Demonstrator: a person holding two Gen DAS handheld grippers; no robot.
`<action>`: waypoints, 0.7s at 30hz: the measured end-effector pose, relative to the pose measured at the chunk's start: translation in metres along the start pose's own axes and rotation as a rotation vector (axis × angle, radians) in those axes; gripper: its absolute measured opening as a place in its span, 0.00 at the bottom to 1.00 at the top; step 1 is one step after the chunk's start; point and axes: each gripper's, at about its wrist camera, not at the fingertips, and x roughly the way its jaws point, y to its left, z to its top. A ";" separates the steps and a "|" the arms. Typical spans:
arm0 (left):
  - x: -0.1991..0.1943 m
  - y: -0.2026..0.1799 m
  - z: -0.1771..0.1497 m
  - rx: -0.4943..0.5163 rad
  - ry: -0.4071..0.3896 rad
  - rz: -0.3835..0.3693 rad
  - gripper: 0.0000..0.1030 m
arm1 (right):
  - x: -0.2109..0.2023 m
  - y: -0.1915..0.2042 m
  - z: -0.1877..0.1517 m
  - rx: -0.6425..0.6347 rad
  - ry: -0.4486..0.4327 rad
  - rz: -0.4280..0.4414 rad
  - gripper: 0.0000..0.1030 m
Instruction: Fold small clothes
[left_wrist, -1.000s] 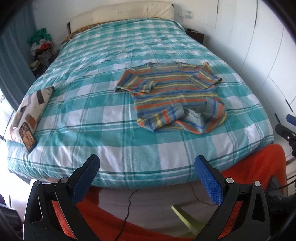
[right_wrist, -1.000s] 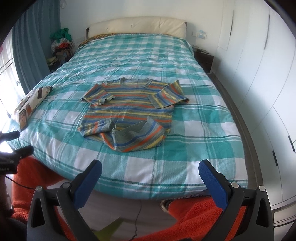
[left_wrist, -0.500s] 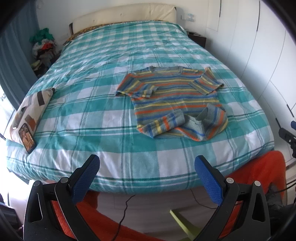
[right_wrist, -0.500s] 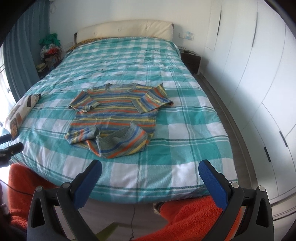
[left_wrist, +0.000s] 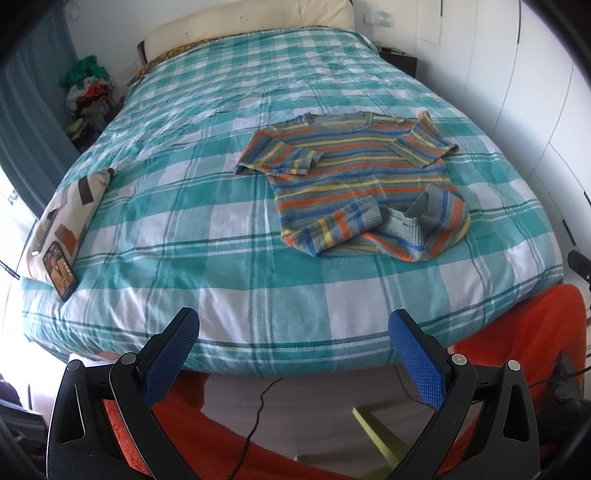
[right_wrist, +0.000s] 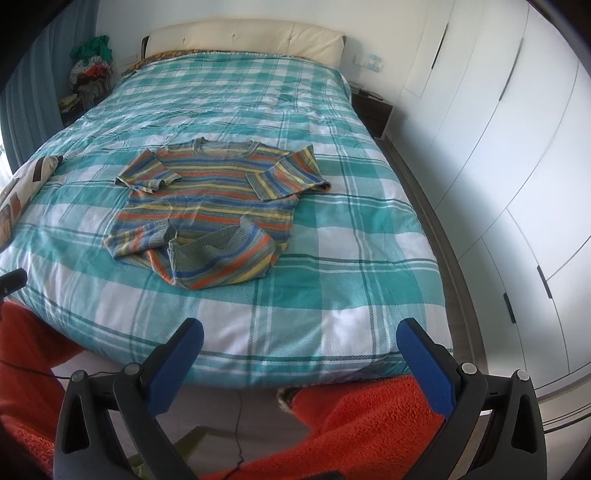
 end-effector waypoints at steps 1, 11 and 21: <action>0.004 -0.001 0.002 0.012 -0.008 -0.013 0.99 | 0.002 -0.001 0.001 -0.004 -0.008 0.021 1.00; 0.140 -0.047 0.084 0.330 -0.032 -0.243 0.98 | 0.158 0.016 0.087 -0.228 -0.021 0.355 0.94; 0.208 -0.082 0.082 0.392 0.072 -0.350 0.10 | 0.272 0.071 0.103 -0.373 0.226 0.457 0.05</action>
